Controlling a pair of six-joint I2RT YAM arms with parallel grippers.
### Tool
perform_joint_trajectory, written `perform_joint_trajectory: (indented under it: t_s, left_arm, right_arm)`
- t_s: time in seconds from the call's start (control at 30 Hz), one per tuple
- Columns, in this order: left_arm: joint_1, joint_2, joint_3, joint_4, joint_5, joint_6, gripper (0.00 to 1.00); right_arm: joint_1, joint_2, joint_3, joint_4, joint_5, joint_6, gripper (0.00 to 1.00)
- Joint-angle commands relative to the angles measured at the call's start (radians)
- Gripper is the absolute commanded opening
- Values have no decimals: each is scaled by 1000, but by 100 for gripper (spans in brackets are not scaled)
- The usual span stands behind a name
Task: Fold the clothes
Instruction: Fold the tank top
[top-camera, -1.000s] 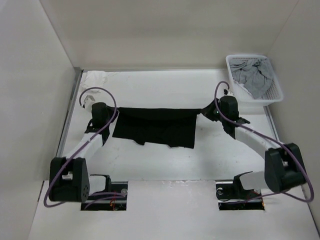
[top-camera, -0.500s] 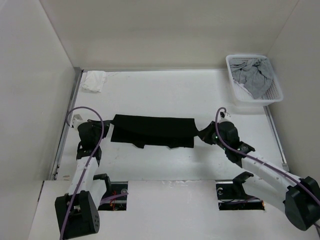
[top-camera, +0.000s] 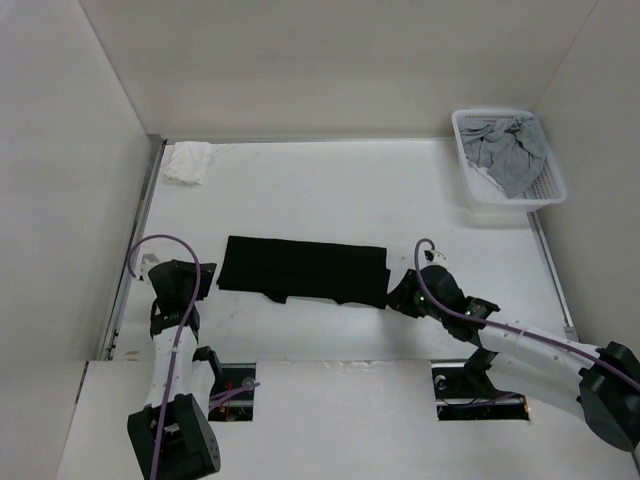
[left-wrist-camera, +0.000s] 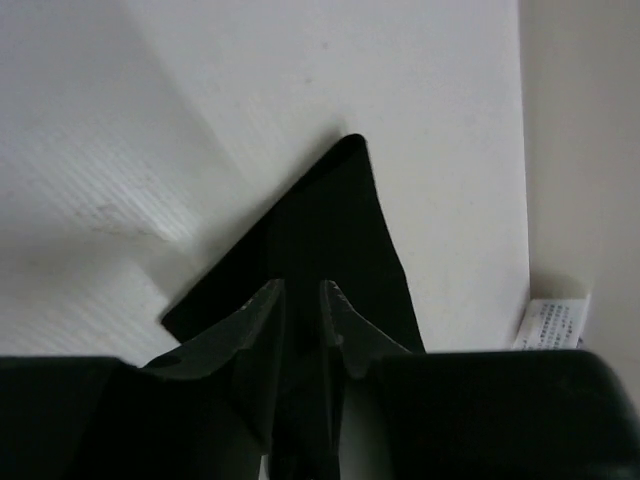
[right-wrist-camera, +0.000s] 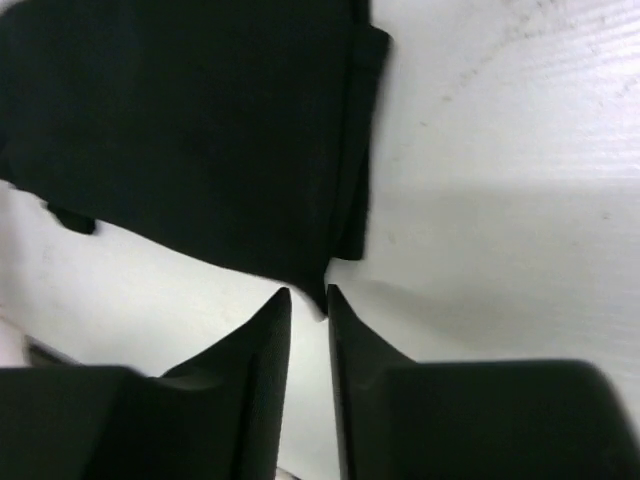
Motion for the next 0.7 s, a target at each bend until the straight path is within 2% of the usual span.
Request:
perform_joint_trajectory:
  t_s: [0.0,0.1,0.2,0.3,0.4,0.53,0.67]
  left_arm:
    - [43,-30,-7,-4,3,14,26]
    - [48,-71,-4,-7,-8,10,29]
    - [14,-70,7,11,-20,17,26]
    - [-103,-65,5,59,-87,31,25]
    - [-289,-65,22,79,-219,51,25]
    - [-528,-21,65,126,-385,93,26]
    - [-667,83,99,212,-420,94,26]
  right_arm:
    - [20,21,0,-26,57,34,37]
    - [3,4,3,-3,100,15,60]
    - [-69,38,5,97,76,-33,66]
    - [-133,125,14,200,-13,-70,66]
    - [-176,211,14,272,-102,-65,64]
    - [-198,312,-4,390,-212,-27,54]
    - [-199,424,-6,500,-271,36,41]
